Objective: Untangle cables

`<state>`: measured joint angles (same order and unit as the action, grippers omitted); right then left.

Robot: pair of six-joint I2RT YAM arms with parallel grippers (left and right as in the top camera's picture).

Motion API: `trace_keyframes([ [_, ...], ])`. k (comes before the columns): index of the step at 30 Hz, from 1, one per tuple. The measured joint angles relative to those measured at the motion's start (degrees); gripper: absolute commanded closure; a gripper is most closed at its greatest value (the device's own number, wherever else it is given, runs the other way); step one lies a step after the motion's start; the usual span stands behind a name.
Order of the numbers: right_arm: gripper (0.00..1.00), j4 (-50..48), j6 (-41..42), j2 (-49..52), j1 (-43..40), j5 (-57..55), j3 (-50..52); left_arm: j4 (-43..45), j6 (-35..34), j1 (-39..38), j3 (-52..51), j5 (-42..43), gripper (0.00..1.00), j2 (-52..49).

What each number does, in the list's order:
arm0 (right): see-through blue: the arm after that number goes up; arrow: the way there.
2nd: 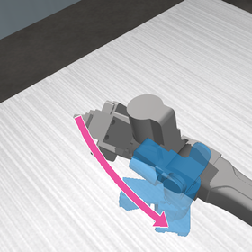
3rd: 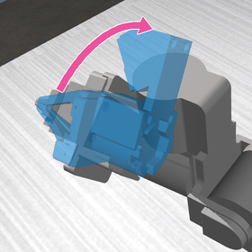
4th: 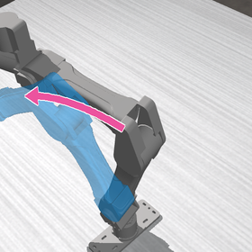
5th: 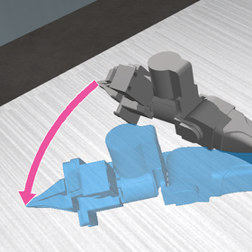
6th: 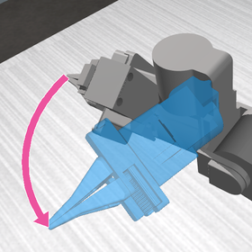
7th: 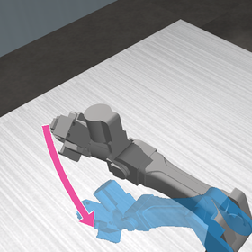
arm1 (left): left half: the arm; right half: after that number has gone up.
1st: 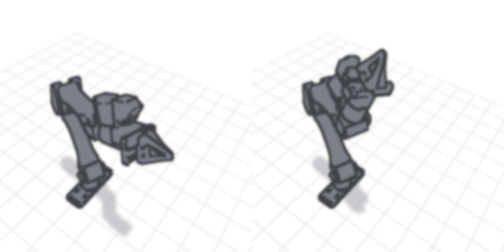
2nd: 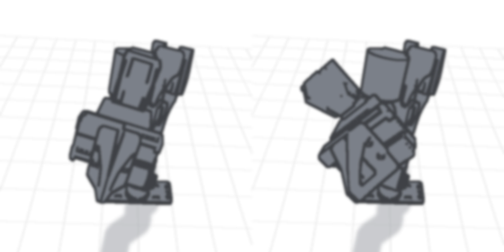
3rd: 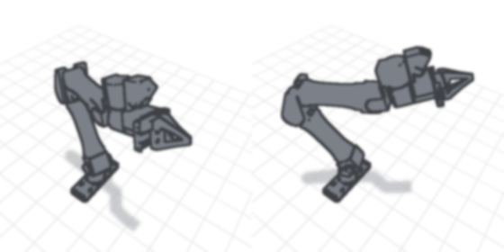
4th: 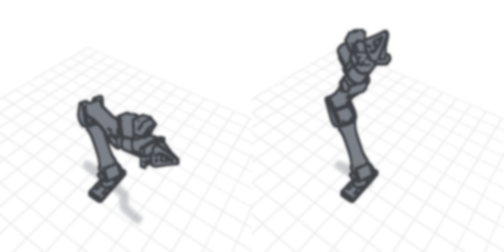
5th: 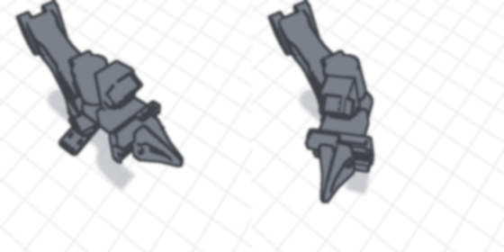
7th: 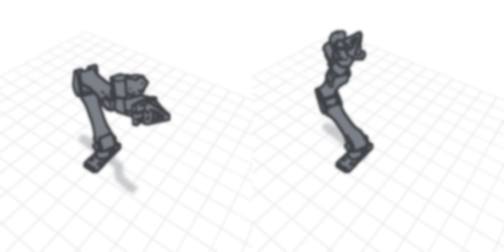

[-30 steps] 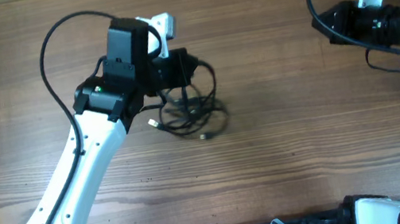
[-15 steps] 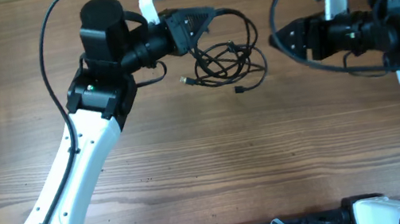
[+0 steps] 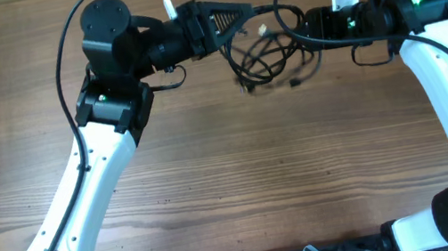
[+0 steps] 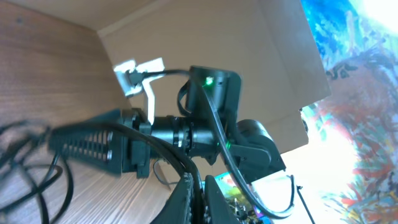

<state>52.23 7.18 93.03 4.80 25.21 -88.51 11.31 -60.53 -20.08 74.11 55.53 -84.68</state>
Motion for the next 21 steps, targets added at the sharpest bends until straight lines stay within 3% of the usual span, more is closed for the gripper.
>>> trace_keyframes([
  [2, 0.96, -1.88, 2.82, -0.26, -0.13, -1.18, -0.04, -1.27, 0.44, 0.00, 0.00, 0.35, 0.96, -0.02],
  [4, 0.96, -2.36, 4.83, -0.55, -0.98, -2.51, -0.11, -3.85, 2.73, 0.00, 0.02, 0.76, 0.96, -0.02],
  [7, 0.96, -2.38, 8.55, -2.05, -4.09, -3.69, -0.46, -14.60, 8.41, 0.24, 0.44, 0.13, 0.96, -0.02],
  [10, 0.96, -2.71, 11.15, -8.37, -9.79, -3.61, -3.52, -33.86, 17.35, 0.33, 0.26, -8.33, 0.96, -0.02],
  [14, 0.95, -2.54, 11.67, -13.35, -11.41, -0.52, -4.35, -38.14, 21.77, 0.33, 0.33, -11.56, 0.96, -0.04],
  [18, 0.60, 1.46, 9.14, -13.53, -11.39, 5.40, -4.59, -35.95, 23.74, 0.33, 0.31, -12.66, 0.96, -0.07],
  [21, 0.48, 3.89, 5.86, -12.66, -10.60, 7.58, -4.61, -30.69, 23.56, 0.33, 0.31, -11.61, 0.96, -0.07],
])
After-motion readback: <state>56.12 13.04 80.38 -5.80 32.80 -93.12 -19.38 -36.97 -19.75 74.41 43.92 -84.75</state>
